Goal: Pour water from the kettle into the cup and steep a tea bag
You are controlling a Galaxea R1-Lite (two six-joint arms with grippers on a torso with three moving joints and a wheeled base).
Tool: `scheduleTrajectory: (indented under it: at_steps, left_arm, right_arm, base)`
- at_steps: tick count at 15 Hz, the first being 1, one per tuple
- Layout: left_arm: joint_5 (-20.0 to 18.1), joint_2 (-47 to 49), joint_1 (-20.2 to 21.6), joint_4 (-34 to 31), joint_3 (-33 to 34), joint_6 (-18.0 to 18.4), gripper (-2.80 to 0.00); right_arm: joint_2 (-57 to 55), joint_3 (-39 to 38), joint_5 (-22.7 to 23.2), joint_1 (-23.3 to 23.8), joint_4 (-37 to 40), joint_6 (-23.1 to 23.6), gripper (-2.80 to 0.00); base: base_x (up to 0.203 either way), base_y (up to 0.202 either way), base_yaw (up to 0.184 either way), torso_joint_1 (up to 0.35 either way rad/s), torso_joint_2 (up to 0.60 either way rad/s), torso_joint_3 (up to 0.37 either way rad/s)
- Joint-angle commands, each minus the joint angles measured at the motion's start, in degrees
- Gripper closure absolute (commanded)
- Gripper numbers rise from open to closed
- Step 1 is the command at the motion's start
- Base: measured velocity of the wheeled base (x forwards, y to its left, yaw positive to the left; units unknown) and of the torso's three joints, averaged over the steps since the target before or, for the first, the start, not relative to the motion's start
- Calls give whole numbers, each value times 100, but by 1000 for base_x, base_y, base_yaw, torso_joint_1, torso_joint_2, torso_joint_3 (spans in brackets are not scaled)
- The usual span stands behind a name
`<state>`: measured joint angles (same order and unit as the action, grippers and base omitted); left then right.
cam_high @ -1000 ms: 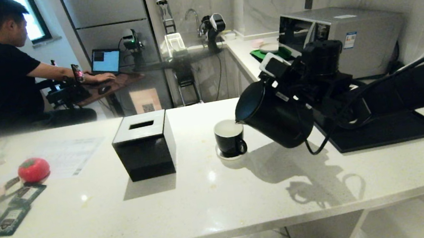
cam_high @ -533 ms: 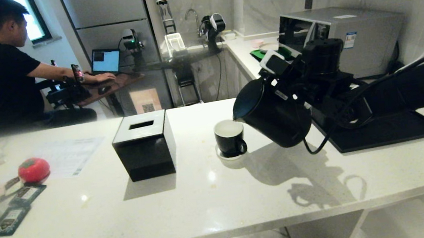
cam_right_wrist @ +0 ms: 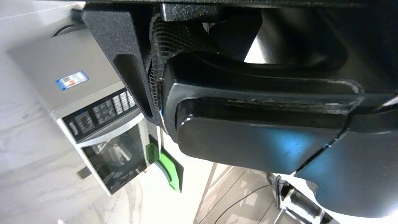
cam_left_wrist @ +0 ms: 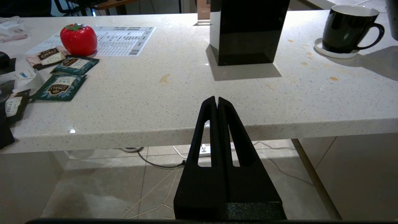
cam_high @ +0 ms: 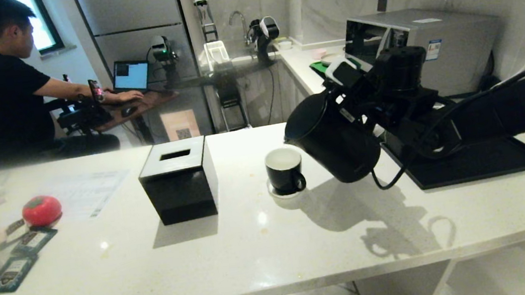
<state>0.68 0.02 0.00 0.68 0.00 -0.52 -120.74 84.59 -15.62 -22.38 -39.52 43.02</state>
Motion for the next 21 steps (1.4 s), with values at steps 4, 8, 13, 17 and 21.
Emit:
scheduleTrajectory:
  at_steps: [4, 8, 13, 17, 21]
  left_arm:
    - [2, -2, 0, 2, 0, -3, 0]
    - [2, -2, 0, 2, 0, -9, 0]
    - [2, -2, 0, 2, 0, 0, 0]
    - [2, -2, 0, 2, 0, 0, 0]
    - [2, -2, 0, 2, 0, -9, 0]
  right_arm:
    - [62, -18, -226, 5, -13, -535, 0]
    - [188, -182, -271, 34, -15, -823, 0]
    - [470, -517, -275, 181, -18, -1231, 0]
    - [745, -830, -284, 406, -13, -1704, 0]
    - [944, -949, -284, 626, -12, -2149, 0]
  base:
    - [0, 0, 0, 0, 0, 0]
    - [0, 0, 0, 0, 0, 0]
    - [0, 0, 0, 0, 0, 0]
    - [0, 0, 0, 0, 0, 0]
    - [0, 0, 0, 0, 0, 0]
